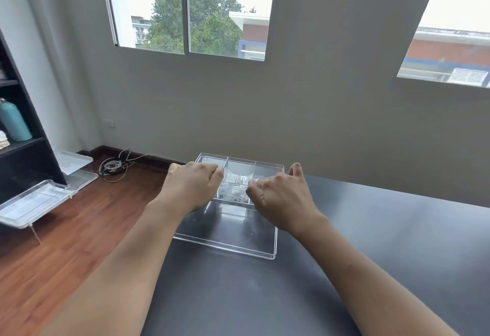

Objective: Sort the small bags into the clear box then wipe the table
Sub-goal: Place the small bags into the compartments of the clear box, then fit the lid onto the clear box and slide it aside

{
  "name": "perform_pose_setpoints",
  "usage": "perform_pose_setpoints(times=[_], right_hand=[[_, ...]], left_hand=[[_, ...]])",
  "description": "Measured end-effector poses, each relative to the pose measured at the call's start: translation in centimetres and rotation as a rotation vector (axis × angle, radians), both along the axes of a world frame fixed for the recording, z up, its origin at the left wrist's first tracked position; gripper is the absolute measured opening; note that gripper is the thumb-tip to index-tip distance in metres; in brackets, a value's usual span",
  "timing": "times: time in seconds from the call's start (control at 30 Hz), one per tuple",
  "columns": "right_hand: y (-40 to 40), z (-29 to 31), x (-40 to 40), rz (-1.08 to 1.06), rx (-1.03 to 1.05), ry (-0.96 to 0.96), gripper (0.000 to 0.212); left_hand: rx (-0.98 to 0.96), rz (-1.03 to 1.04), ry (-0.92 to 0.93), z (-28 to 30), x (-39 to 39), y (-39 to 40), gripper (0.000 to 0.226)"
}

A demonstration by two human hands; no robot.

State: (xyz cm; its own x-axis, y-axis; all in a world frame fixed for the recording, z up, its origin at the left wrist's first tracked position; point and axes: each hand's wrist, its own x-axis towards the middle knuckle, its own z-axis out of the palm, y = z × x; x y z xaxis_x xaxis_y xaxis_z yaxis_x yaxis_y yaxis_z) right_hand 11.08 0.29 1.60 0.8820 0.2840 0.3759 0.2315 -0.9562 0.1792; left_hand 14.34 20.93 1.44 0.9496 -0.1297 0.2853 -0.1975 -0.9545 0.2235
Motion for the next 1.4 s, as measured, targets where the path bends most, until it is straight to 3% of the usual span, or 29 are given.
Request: perform_pose_setpoints(times=[0.37,0.5,0.8,0.93,1.1,1.23,1.4], right_hand=[[-0.9,-0.3,0.0,0.085,-0.009,0.000,0.070],[-1.2,-0.7,0.1,0.092,0.002,-0.037,0.074],[-3.2,-1.4,-1.6,0.308,0.369,-0.297,0.046],[-3.9,-1.7,-4.3,0.474,0.432,-0.231,0.041],[-4.2,-2.7,-7.4,0.595,0.300,-0.092,0.044],[-4.1,-3.0,-8.1,0.631,0.308,-0.063,0.029],[-3.2,-3.1,-8.2,0.618,0.295,-0.060,0.020]], left_hand=[[-0.012,-0.025,-0.050,-0.2,0.0,0.2,0.046],[-0.099,-0.068,-0.140,-0.1,-0.4,0.6,0.039],[-0.211,-0.084,-0.345,-0.7,-3.0,1.7,0.034],[-0.188,-0.130,-0.321,-1.7,-5.3,2.1,0.034],[-0.102,-0.174,-0.392,-2.5,-8.4,3.3,0.041],[-0.062,-0.195,-0.395,-2.7,-9.5,3.9,0.047],[-0.099,-0.247,-0.424,-3.3,-10.9,4.6,0.032]])
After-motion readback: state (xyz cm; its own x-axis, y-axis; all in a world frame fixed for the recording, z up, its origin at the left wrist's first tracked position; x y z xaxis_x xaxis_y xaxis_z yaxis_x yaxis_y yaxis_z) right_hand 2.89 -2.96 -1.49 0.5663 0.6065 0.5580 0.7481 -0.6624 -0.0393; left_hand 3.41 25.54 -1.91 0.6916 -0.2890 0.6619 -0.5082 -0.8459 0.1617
